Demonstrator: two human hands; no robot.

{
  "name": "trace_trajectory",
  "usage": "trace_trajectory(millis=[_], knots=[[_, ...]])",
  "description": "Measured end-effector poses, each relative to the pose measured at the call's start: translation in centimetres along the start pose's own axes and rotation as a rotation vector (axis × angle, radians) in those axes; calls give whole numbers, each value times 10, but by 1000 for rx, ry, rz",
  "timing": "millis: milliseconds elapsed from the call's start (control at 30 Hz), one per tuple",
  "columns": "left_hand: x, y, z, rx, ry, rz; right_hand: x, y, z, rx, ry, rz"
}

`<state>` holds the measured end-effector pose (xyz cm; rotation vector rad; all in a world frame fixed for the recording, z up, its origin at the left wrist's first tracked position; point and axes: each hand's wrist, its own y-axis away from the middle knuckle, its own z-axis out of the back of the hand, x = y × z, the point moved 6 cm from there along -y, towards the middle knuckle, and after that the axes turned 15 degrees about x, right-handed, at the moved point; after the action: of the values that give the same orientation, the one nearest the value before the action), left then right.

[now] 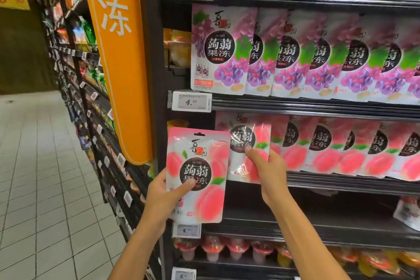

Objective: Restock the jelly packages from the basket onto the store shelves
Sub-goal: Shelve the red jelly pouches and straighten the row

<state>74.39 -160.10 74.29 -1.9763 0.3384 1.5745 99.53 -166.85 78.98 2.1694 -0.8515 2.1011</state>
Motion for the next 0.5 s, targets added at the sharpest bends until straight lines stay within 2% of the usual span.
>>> trace_trajectory(millis=[167, 500], knots=[[2, -6, 9, 15, -11, 2, 7, -18, -20, -23, 135, 70], [4, -10, 15, 37, -4, -15, 2, -15, -22, 18, 348, 70]])
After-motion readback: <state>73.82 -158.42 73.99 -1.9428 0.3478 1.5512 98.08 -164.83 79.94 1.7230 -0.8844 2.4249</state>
